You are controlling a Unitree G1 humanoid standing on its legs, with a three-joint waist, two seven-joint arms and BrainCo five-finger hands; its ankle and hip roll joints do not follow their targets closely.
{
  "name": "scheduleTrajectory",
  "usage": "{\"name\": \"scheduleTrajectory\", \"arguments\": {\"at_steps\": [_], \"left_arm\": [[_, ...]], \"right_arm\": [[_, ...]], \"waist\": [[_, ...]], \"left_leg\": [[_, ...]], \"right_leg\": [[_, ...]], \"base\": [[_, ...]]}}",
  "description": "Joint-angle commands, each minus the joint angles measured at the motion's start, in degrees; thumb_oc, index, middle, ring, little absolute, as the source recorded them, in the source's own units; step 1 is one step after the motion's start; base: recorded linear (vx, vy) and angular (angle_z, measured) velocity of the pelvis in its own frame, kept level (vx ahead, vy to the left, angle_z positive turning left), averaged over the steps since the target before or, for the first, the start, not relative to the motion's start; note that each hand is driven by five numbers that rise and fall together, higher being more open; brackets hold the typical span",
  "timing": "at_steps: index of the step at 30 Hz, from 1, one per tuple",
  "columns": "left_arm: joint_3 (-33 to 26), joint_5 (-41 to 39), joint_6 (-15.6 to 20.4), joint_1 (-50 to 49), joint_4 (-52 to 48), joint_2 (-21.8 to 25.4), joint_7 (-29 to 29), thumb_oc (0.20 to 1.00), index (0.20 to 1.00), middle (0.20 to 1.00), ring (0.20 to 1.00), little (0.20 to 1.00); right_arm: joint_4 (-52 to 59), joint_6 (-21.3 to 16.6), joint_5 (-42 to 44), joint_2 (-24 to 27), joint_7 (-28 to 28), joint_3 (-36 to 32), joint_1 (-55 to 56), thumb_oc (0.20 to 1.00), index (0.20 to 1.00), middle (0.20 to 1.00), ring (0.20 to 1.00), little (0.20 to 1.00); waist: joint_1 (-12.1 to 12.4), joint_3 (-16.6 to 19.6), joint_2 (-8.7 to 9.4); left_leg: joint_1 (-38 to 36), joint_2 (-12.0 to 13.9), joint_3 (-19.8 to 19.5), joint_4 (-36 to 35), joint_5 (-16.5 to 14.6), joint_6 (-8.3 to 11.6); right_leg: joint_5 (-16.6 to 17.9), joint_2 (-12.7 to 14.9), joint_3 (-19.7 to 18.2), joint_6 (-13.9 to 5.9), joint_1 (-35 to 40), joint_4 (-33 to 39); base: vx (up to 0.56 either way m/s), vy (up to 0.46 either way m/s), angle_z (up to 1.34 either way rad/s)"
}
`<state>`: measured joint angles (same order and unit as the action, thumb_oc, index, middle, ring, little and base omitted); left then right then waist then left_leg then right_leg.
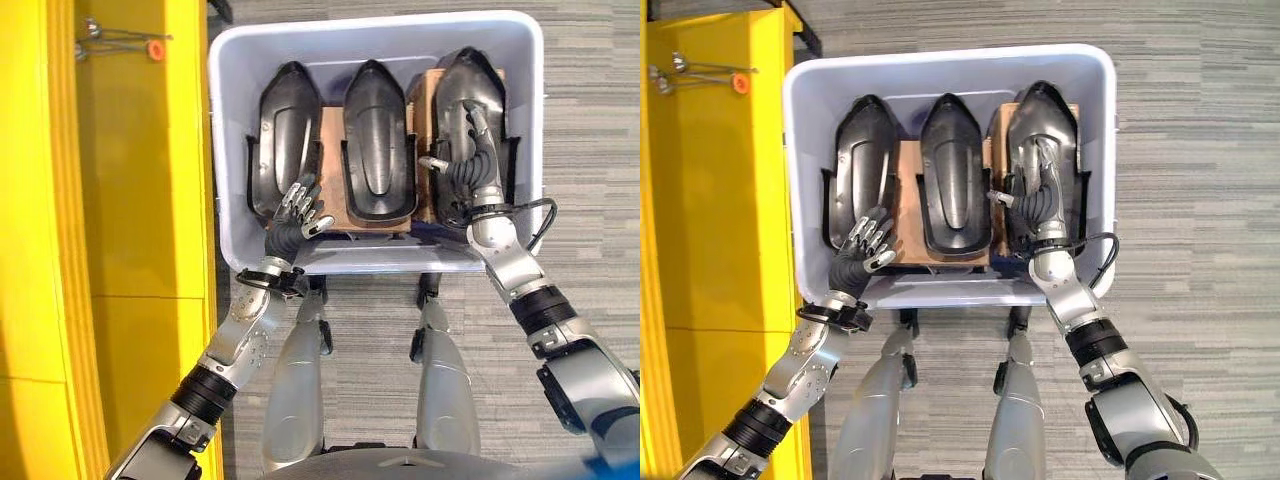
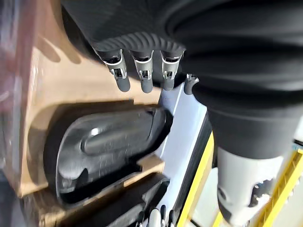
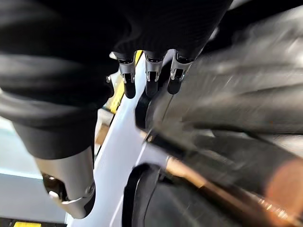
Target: Move parts from the plastic box to the shelf.
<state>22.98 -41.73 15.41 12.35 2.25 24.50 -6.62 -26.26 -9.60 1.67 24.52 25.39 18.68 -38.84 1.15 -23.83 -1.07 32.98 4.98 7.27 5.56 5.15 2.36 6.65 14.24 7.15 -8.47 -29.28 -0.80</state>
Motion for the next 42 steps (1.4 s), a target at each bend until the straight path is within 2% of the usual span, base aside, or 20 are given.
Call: {"name": "scheduleTrajectory", "arguments": {"at_steps": [1,2,9,17,28,35,39,42], "left_arm": [[-0.54,-0.34,2.59,-0.50,-4.94,0.87,0.56,1.000,1.000,1.000,1.000,1.000],[-0.25,-0.47,2.62,-0.45,-4.98,1.14,0.56,1.000,1.000,1.000,1.000,1.000],[0.46,-0.79,2.36,-0.12,-4.61,1.30,0.69,1.000,1.000,1.000,1.000,1.000],[0.56,-0.73,2.40,-0.02,-4.37,1.05,0.46,1.000,1.000,1.000,1.000,1.000],[0.55,-0.25,2.50,0.16,-3.78,0.23,-0.30,1.000,1.000,1.000,1.000,1.000],[0.61,0.12,2.26,0.48,-4.03,0.51,-0.33,1.000,1.000,1.000,1.000,1.000],[-0.37,0.77,1.87,-0.32,-5.53,0.93,-0.38,1.000,1.000,1.000,1.000,1.000],[-0.85,1.28,1.65,-0.69,-5.68,0.82,-0.67,1.000,1.000,1.000,1.000,1.000]], "right_arm": [[1.99,-1.30,1.84,1.19,0.28,0.19,0.96,1.000,1.000,1.000,1.000,1.000],[-2.19,-0.82,2.73,0.75,0.00,1.12,-0.38,1.000,1.000,1.000,1.000,1.000],[-7.53,-0.86,6.44,-0.68,-1.18,1.96,-0.97,1.000,1.000,1.000,1.000,1.000],[-6.66,-1.45,9.37,-3.01,-3.29,2.98,2.49,1.000,1.000,1.000,1.000,1.000],[-0.97,-1.50,7.12,-4.69,-5.25,6.50,5.84,1.000,1.000,1.000,1.000,1.000],[6.08,-2.03,5.12,-1.61,-2.32,2.48,6.58,1.000,1.000,1.000,1.000,1.000],[21.13,-3.94,-0.25,2.34,3.44,-7.25,8.76,1.000,1.000,1.000,1.000,1.000],[26.16,-4.94,-0.76,1.71,3.65,-8.44,10.91,1.000,1.000,1.000,1.000,1.000]], "waist": [[-0.70,2.04,-1.00],[-0.30,1.86,-1.26],[0.11,1.62,-1.30],[-0.26,1.81,-1.14],[-0.48,2.20,-0.91],[-1.04,2.38,-0.66],[-2.03,2.66,0.34],[-2.43,2.59,0.62]], "left_leg": [[0.94,2.59,-3.06,5.65,-2.68,3.50],[1.14,2.44,-3.23,6.01,-2.85,3.33],[1.74,2.24,-3.45,6.60,-3.12,3.03],[1.73,2.19,-3.45,6.70,-3.20,2.94],[2.18,1.88,-3.74,6.86,-3.03,2.73],[2.00,1.99,-3.58,6.93,-3.24,2.69],[2.21,2.38,-3.24,7.24,-3.54,2.92],[2.34,2.54,-3.27,7.39,-3.56,3.00]], "right_leg": [[-0.10,0.76,-3.44,-0.54,-2.70,-6.72],[-0.20,0.85,-3.34,-0.48,-2.76,-7.02],[-0.27,0.92,-3.41,-0.39,-3.14,-7.35],[-0.24,0.92,-3.55,-0.41,-3.16,-7.29],[-0.15,1.00,-3.61,-0.35,-3.22,-7.27],[-0.21,0.88,-3.81,-0.41,-3.00,-7.20],[-0.23,0.46,-4.20,-0.51,-3.60,-7.48],[-0.30,0.35,-4.23,-0.53,-3.74,-7.66]], "base": [[0.00,0.000,0.00],[0.00,0.000,0.00],[0.00,0.000,0.00],[0.00,0.000,0.00],[0.00,0.000,0.00],[0.00,0.000,0.00],[0.00,0.000,0.00],[0.00,0.000,0.00]]}}
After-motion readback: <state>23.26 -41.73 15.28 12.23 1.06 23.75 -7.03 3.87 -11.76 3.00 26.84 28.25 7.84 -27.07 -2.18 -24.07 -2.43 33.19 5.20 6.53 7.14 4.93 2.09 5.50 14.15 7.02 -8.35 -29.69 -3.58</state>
